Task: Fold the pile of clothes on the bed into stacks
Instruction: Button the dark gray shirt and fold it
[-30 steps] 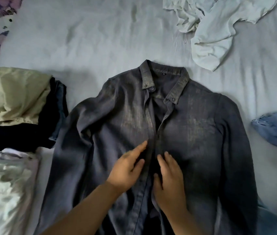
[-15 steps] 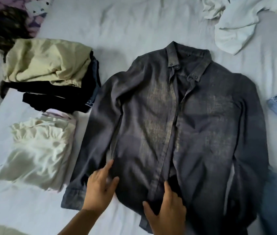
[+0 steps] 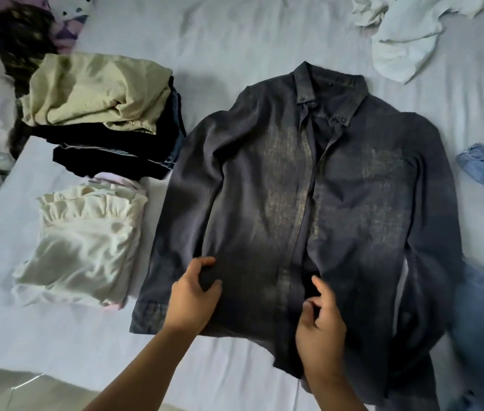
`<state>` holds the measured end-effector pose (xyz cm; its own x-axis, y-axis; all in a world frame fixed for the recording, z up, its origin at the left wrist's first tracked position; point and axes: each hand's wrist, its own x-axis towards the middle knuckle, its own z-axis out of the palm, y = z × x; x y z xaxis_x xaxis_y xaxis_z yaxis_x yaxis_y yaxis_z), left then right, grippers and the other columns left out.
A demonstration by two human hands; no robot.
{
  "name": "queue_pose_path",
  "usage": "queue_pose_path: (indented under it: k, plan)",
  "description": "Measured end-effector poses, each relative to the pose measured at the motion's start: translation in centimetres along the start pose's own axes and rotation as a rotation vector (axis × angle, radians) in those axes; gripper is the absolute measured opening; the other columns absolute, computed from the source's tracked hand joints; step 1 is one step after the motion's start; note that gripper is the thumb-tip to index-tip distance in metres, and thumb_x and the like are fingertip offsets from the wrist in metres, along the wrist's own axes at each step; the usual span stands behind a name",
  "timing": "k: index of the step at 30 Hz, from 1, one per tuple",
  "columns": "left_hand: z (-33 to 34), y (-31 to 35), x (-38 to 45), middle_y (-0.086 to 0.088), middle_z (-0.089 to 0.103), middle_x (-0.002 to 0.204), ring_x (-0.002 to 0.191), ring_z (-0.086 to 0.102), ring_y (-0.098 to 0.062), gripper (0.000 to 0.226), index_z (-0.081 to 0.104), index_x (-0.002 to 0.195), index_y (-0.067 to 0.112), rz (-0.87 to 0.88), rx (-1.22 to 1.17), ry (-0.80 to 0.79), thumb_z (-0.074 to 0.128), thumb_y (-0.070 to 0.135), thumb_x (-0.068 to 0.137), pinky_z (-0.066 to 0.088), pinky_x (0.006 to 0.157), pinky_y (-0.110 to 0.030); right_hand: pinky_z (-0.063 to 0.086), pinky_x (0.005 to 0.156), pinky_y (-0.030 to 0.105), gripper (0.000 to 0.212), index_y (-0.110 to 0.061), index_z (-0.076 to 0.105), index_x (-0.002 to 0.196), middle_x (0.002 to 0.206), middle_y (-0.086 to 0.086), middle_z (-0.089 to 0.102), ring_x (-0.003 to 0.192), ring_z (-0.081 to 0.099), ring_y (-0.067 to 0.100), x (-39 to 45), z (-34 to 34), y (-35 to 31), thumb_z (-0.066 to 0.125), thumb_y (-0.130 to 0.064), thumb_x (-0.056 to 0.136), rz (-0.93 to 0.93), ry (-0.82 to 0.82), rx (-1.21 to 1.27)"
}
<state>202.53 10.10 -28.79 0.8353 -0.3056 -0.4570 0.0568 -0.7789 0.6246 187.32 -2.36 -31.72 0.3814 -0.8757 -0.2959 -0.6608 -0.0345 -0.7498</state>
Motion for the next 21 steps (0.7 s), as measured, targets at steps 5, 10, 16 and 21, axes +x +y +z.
queue_pose_path:
  k: [5,10,16,21]
  plan:
    - [-1.1,-3.5,-2.1,0.001,0.040,0.126,0.114,0.051,-0.023,0.076,0.022,0.146,0.039,-0.074,0.329,-0.068,0.065,0.043,0.084,0.047,0.085,-0.034,0.048,0.078,0.032,0.049,-0.005,0.054,0.127,0.113,0.013,0.061,0.095,0.061,0.028,-2.0,0.3,0.2,0.060,-0.034,0.088,-0.045,-0.156,-0.206]
    - [-0.6,-6.8,-3.4,0.017,0.044,0.097,0.090,0.048,-0.007,0.061,0.044,0.135,0.042,0.341,0.245,-0.083,0.061,0.016,0.083,0.043,0.085,-0.019,0.040,0.085,0.048,0.110,-0.004,0.049,0.131,0.101,0.015,0.062,0.094,0.060,0.037,-4.5,1.8,1.8,0.071,-0.063,0.040,-0.253,-0.270,-0.669]
    - [-0.6,-7.8,-3.6,-0.009,0.055,0.102,0.071,0.063,-0.037,0.034,0.071,0.107,0.013,0.171,0.356,0.132,0.050,0.006,0.080,0.051,0.058,-0.037,0.031,0.086,0.044,0.097,-0.012,0.041,0.135,0.088,0.003,0.060,0.083,0.060,0.027,-3.5,0.1,3.5,0.071,-0.031,0.045,-0.480,-0.233,-0.733]
    - [-0.4,-8.3,-4.1,-0.015,0.052,0.108,0.095,0.049,-0.037,0.040,0.066,0.109,0.017,0.368,0.628,0.322,0.052,0.018,0.072,0.038,0.082,-0.047,0.027,0.100,0.047,0.081,-0.016,0.041,0.136,0.137,0.008,0.045,0.121,0.046,0.026,-4.0,-3.5,5.8,0.047,-0.031,0.057,-0.617,-0.231,-0.735]
